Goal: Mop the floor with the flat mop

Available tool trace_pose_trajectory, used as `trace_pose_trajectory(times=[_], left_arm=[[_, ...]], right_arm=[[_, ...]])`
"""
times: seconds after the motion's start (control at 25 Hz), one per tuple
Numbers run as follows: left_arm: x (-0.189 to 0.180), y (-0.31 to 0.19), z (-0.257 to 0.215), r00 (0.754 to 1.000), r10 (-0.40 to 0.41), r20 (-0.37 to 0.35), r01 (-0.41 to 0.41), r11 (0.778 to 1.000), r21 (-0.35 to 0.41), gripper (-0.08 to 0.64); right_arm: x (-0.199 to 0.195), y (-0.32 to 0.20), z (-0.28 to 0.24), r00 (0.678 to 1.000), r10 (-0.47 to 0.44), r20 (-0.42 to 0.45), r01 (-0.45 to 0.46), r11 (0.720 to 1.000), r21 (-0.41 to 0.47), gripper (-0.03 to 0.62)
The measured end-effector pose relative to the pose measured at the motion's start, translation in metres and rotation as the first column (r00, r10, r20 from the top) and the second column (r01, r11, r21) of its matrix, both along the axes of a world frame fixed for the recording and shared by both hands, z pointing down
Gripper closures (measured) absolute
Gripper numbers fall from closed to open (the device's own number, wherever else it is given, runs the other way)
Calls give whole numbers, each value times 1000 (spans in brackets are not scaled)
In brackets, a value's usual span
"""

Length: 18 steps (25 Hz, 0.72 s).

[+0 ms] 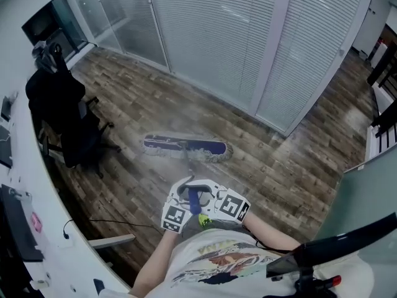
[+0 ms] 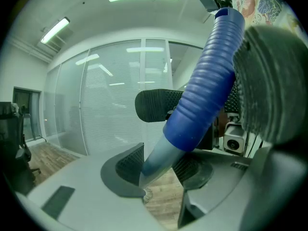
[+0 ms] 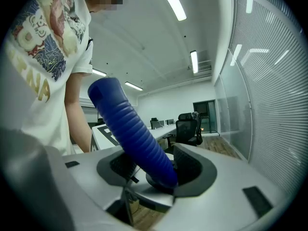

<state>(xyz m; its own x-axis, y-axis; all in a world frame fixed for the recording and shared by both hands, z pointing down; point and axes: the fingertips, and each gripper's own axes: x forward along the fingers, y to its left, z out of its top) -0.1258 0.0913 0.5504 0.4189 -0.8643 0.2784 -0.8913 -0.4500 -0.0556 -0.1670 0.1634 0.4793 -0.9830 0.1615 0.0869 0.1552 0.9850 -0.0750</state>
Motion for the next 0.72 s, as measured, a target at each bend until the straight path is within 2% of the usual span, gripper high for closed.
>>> trace_pose_trajectory(times=[0.2, 0.48, 0.6, 0.72], left_arm=[[65, 48, -3, 1000, 17, -7, -18, 1000, -3, 410], [170, 117, 3, 998, 58, -21, -58, 998, 6, 403], [190, 147, -1, 997, 76, -13, -76, 997, 12, 403], [189, 173, 5, 997, 71, -7, -70, 997, 11, 403]], right_arm=[[64, 47, -1, 1000, 13, -25, -14, 1000, -15, 362], [168, 111, 9, 995, 79, -58, -80, 997, -13, 362], [186, 140, 5, 996, 77, -43, -77, 997, -1, 367], [186, 169, 11, 998, 28, -52, -26, 999, 24, 367]])
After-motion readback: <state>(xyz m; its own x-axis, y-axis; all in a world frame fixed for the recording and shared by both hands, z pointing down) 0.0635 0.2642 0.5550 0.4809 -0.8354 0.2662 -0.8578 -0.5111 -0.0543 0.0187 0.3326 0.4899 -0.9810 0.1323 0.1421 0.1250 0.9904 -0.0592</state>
